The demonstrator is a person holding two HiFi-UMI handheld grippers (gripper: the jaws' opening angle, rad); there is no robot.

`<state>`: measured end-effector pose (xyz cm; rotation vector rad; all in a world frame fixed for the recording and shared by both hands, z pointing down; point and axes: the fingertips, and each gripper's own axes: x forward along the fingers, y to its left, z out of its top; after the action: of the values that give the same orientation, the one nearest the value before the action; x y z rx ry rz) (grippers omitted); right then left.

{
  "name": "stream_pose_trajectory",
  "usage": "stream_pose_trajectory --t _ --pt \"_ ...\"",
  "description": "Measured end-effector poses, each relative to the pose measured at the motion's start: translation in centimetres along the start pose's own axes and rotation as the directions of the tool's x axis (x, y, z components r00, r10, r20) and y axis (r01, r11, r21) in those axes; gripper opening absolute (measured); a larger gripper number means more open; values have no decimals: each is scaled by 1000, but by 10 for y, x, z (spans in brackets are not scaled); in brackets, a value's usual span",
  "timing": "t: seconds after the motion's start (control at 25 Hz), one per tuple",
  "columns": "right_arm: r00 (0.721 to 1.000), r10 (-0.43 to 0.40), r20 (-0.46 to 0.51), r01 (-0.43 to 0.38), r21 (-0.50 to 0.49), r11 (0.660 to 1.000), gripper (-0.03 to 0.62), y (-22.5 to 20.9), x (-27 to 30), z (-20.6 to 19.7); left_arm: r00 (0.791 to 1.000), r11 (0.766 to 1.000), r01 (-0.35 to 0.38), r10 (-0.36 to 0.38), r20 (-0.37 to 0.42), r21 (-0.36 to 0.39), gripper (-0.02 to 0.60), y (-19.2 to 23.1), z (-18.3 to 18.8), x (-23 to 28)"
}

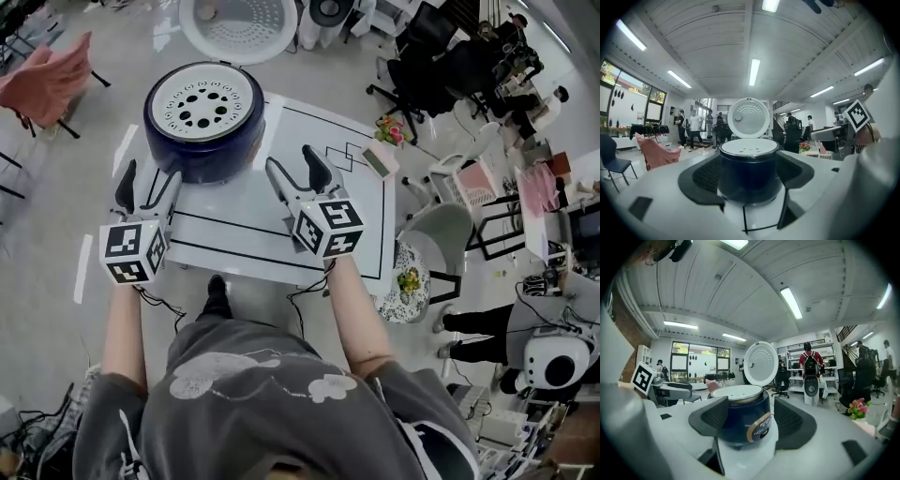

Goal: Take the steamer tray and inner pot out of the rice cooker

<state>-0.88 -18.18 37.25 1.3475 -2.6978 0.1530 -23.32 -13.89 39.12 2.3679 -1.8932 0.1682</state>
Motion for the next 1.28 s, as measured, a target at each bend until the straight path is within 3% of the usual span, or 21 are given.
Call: stream_pose_trajectory --t 0.2,0.56,0.68,0.88,0.96,1.28 --pt "999 6 -37 -7 -10 1000 301 -10 69 14 1000 1000 1 -1 -21 -16 360 35 4 41" --pt "966 30 -257 -63 -119 991 301 -16 171 15 999 1000 -2 1 -33 -20 360 81 18 92" --pt "935 18 -354 -93 -197 976 301 -19 197 4 999 1000 -6 6 -38 -14 359 94 20 107" --pt "847 -40 -530 -154 -317 936 292 -25 222 -23 999 1000 -3 1 -48 -28 359 106 21 122" --pt "819 -83 -568 -160 -365 917 260 -30 226 -29 999 1000 1 -2 -51 -30 359 109 21 126" --pt "778 -197 -596 -160 -492 856 149 -42 239 -31 997 999 2 -5 -80 -39 359 113 11 135"
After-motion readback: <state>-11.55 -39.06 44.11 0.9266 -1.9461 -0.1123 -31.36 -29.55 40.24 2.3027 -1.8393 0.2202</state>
